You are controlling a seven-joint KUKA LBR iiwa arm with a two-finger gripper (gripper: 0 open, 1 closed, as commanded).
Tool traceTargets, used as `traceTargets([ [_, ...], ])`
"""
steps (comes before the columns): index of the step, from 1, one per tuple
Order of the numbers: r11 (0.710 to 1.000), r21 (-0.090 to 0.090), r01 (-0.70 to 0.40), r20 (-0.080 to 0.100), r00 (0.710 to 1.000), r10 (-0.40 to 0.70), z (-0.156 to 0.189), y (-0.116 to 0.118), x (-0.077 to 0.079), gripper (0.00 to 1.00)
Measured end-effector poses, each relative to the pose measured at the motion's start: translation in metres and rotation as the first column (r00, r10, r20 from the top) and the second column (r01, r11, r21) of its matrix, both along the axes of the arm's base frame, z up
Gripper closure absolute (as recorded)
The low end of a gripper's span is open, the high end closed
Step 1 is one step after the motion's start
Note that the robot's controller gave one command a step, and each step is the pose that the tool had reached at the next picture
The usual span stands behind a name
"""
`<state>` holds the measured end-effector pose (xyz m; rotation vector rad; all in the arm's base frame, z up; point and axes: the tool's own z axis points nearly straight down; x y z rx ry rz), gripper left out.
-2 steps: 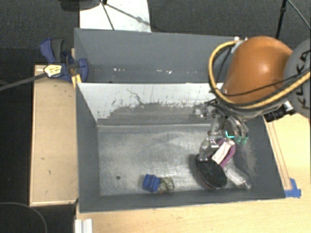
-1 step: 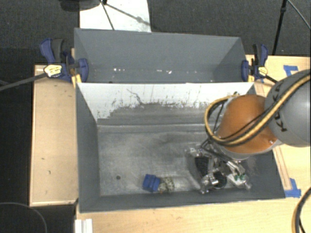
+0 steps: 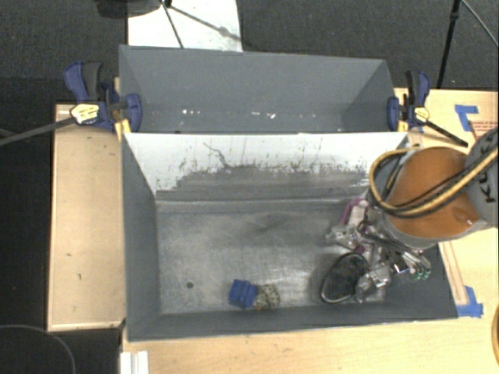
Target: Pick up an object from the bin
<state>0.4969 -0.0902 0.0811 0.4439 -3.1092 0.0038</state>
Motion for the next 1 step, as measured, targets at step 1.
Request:
traceTargets([
  [1,1.0,0.003,-0.003,0.0,1.0,0.003,0.0005,0.0048,0.0004,1.0],
])
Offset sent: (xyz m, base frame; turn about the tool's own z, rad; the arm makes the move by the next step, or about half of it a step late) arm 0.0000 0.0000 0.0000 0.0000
